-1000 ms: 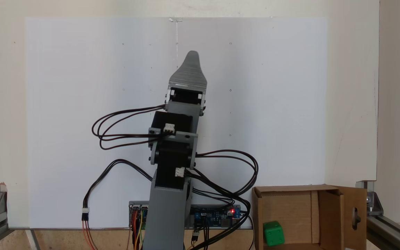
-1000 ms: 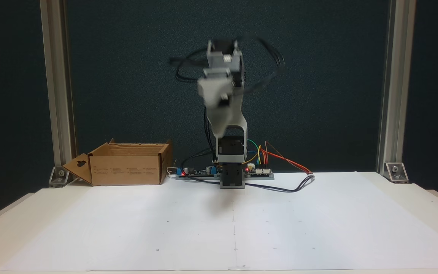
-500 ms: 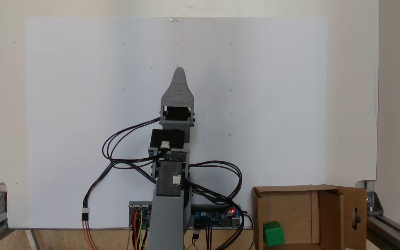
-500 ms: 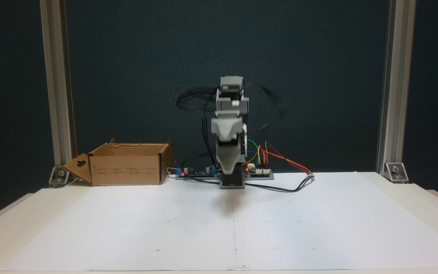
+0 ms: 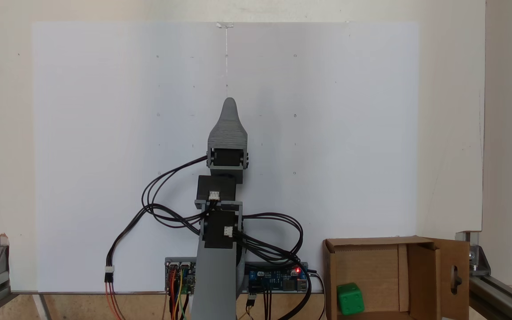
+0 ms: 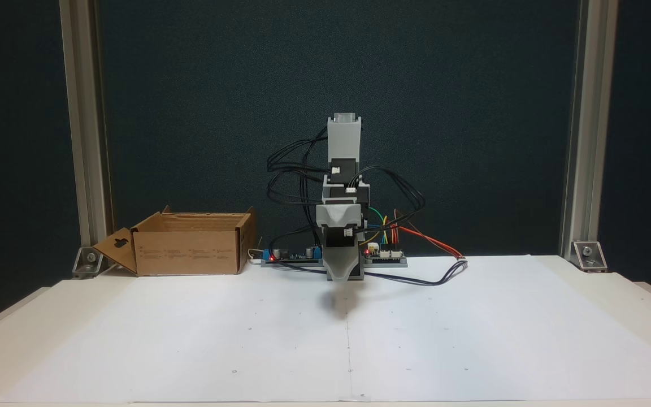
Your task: Grasp a green dice and put it in the bin.
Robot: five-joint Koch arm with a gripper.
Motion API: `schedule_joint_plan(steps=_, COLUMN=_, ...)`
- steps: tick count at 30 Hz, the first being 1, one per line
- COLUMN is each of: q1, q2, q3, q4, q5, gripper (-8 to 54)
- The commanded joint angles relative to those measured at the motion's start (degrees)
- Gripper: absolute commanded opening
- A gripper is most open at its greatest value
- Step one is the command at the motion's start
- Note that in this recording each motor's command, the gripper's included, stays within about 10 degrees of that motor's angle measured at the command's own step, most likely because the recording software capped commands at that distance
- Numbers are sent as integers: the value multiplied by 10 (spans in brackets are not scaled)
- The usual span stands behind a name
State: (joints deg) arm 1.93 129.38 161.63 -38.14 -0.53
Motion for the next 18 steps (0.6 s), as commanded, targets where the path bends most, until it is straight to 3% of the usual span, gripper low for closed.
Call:
schedule_joint_plan(steps=1, q1=-6, q2=62, q3=0, q4=-95, q5=14, gripper=440)
schedule_joint_plan(steps=18, q1=-5, q2=64, q3=91, q4=-482, q5=14, gripper=441)
